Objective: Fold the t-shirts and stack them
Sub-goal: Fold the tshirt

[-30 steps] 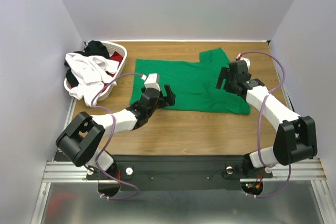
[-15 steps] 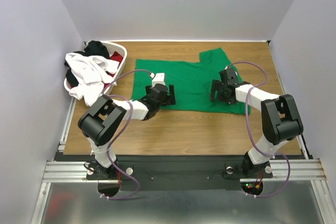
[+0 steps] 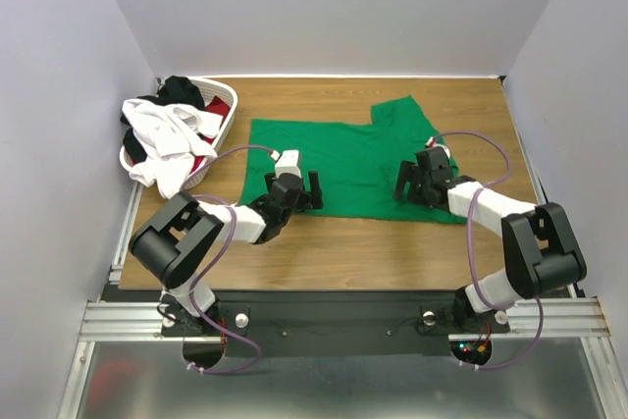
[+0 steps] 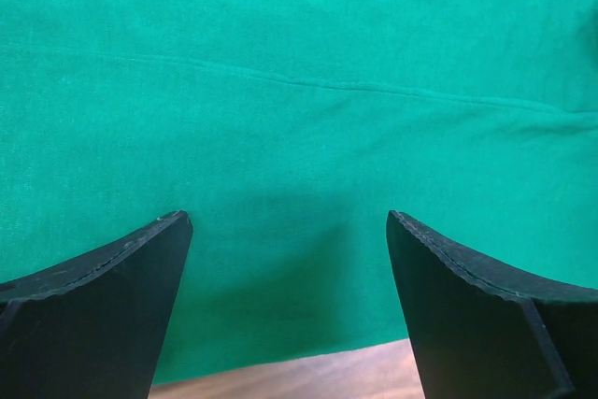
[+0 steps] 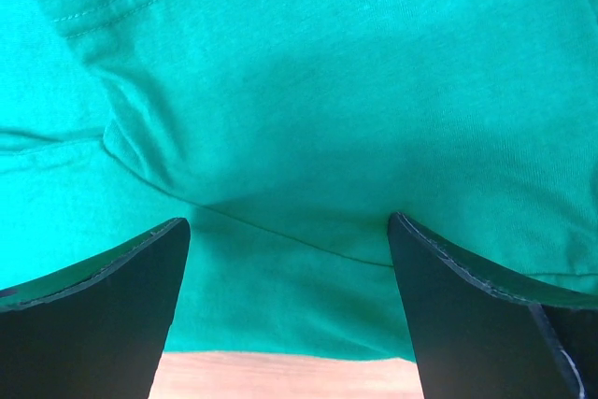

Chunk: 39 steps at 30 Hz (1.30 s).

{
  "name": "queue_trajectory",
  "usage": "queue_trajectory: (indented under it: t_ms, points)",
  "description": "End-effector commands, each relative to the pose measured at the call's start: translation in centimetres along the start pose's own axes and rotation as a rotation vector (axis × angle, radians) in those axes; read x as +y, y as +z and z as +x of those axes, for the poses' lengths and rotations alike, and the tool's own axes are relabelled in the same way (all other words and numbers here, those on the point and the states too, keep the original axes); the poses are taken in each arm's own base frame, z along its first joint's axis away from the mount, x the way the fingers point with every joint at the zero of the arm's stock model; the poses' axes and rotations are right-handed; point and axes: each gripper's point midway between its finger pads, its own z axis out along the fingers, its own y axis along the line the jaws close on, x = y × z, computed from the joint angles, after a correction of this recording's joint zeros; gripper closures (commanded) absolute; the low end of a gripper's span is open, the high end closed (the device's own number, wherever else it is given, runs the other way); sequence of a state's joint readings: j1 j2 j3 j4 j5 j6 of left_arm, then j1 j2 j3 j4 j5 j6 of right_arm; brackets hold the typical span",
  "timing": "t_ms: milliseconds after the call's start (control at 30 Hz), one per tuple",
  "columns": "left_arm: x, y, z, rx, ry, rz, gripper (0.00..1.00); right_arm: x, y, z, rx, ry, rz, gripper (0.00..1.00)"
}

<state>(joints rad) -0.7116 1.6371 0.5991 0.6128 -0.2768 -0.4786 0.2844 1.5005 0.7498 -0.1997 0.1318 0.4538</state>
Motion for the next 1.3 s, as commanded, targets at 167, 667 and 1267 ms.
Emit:
queue_trajectory:
  t_ms: [167,667,1267]
  points:
    - [3.0,-3.7,6.8,0.193,0.035,-0.102,0.02,-0.2,-3.7,7.1,0.176,0.064,-0.035,0.07]
    - [-2.6,-10.7,-7.0,-0.084,0.024,-0.071,0.01,2.7,-10.2,1.6,-0.006,0.031,-0.094,0.04]
    - [10.4,4.7,-19.7,-0.172,-0.009,-0.433,0.1,4.8,-10.6,-2.8,-0.123,0.0,-0.14,0.03]
